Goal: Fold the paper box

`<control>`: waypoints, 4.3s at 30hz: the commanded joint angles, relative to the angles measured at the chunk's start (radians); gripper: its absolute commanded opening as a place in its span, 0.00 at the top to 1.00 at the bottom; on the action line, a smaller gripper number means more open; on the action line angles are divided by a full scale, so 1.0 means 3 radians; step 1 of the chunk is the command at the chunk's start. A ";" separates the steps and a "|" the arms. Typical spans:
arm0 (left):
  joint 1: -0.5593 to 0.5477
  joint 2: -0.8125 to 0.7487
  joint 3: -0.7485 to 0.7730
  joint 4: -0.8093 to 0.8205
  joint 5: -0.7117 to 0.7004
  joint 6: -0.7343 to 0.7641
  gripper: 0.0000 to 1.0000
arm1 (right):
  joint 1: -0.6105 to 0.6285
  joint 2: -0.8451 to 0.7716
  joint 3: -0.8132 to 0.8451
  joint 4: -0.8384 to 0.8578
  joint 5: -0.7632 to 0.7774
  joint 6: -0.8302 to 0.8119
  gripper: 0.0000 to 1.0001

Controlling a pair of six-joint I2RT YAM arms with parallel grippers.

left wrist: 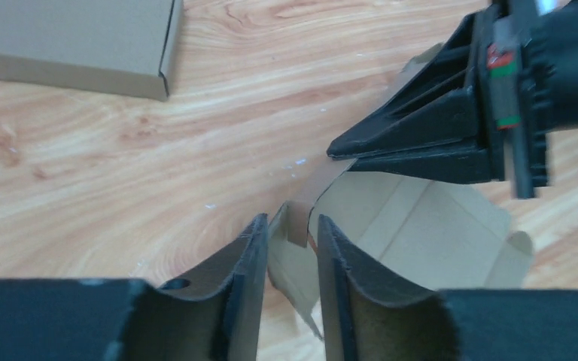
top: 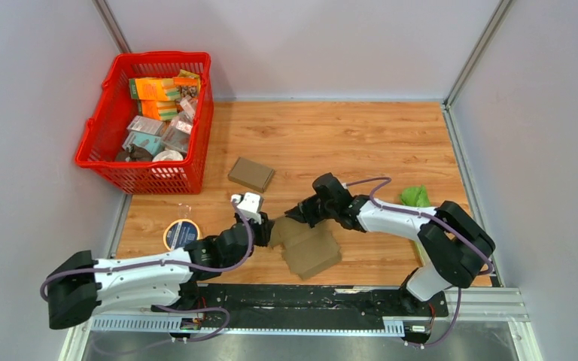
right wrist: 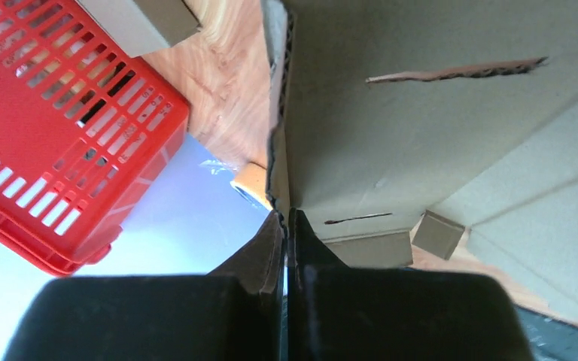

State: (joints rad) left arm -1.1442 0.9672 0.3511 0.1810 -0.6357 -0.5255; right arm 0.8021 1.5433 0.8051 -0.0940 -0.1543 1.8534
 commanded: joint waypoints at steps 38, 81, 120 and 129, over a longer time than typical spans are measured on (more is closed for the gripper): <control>0.0153 -0.1430 -0.0618 -0.0478 0.0452 0.0207 0.46 | -0.0188 0.0812 -0.1441 0.4598 -0.0559 -0.1602 1.00; 0.0470 0.0334 0.0000 0.0383 0.1235 0.0540 0.45 | -0.0347 0.0879 -0.1134 0.3821 -0.0876 -0.1213 1.00; 0.0077 0.0851 0.0148 0.0257 0.0009 -0.0297 0.57 | -0.0311 0.0828 -0.1686 0.4409 -0.0596 -0.1438 1.00; -0.0087 0.1219 0.0338 0.0143 -0.0820 -0.0712 0.68 | -0.0117 0.0721 -0.1809 0.4327 -0.0187 -0.0918 1.00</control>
State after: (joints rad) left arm -1.1797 1.3033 0.4286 0.2874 -0.6621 -0.6655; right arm 0.7273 1.7699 0.2996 1.2499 -0.2634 1.5131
